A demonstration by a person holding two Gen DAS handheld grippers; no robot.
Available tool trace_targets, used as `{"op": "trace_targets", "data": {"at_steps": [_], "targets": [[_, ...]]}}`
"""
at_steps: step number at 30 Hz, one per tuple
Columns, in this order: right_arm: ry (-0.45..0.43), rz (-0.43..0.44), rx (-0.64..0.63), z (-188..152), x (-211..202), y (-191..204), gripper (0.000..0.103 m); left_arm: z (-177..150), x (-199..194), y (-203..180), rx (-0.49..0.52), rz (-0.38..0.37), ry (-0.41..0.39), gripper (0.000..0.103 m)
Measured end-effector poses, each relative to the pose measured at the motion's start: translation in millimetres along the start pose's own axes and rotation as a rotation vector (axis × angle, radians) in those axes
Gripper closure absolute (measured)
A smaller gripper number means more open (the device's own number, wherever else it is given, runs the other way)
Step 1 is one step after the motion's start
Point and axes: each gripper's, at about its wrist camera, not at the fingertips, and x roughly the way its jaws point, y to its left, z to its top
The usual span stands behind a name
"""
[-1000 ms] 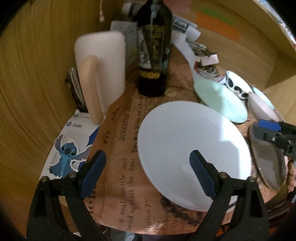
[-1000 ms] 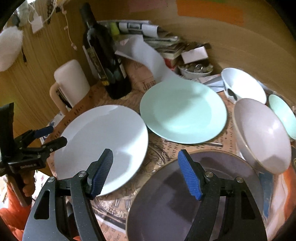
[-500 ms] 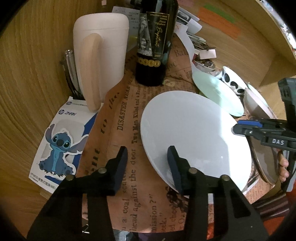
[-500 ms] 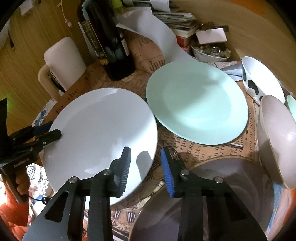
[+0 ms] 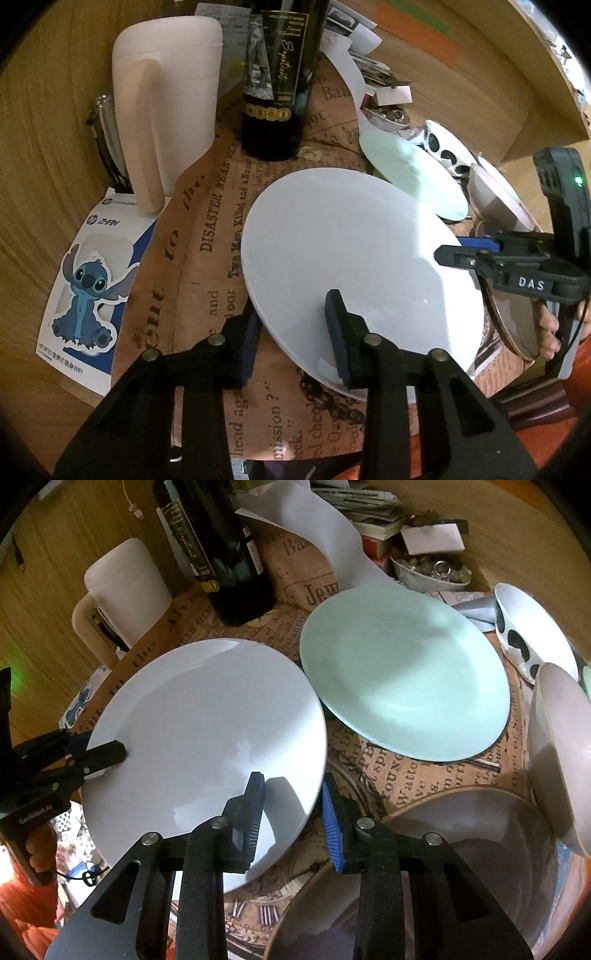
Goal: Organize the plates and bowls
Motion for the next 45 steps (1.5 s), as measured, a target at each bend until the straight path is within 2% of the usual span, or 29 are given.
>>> {"op": "trace_targets", "data": {"at_steps": [13,22,31,45], "targets": [[-0.088,0.010,0.006,-5,-26,1,0.077,6,-20,-13,0.021,0.035,-0.075,0.068],[-0.173,-0.006,0.017,-14,-58,-4,0.077,12,-37,-32,0.059,0.025,-0.137,0.068],[-0.241,-0.049,0.049,-32,-94,-21,0.077,19,-45,-66,0.118,-0.017,-0.187,0.068],[-0.295,-0.126,0.104,-64,-133,-44,0.077,18,-44,-107,0.183,-0.105,-0.193,0.068]]}}
